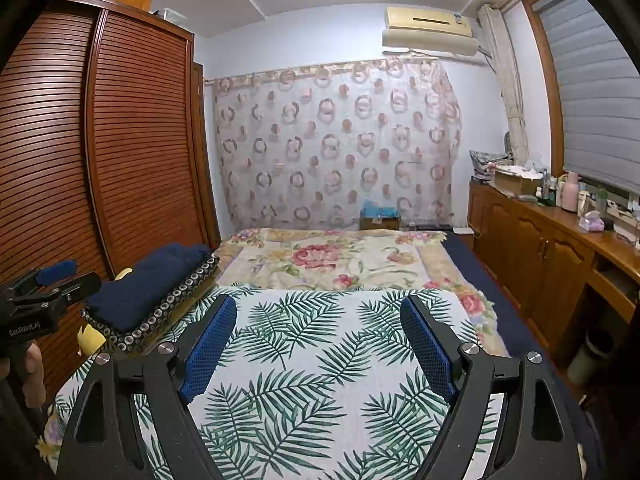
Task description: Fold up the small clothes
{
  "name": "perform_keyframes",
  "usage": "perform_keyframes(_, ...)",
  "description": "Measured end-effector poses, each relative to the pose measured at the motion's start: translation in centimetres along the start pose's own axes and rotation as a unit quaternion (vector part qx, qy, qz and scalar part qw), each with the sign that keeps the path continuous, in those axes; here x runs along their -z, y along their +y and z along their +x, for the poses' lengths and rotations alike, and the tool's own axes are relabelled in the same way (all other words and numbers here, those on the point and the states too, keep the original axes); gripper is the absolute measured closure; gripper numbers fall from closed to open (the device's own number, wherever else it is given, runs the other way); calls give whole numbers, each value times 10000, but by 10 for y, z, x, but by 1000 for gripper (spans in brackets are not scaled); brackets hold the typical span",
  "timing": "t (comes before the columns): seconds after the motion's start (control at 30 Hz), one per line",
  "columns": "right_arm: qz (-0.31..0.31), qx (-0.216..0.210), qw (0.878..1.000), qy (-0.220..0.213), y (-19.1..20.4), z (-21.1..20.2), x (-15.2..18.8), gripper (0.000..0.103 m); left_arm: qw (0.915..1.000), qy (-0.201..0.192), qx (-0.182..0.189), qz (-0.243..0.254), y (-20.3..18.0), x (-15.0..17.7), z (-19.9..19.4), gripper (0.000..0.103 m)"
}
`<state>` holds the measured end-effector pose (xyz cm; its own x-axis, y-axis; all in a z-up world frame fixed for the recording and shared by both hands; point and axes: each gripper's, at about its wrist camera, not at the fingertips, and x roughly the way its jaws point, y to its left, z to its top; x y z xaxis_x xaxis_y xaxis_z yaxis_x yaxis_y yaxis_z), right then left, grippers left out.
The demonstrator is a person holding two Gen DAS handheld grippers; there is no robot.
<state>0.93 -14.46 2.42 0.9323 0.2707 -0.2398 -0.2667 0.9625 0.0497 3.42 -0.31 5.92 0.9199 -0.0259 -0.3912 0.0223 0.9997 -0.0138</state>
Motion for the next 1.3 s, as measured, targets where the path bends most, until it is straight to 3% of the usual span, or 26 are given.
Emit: perform_keyframes(1.3,-39,-33,10000,28,-17,-3,-3,18,10000,-14,-3,-23,1,2,1,16)
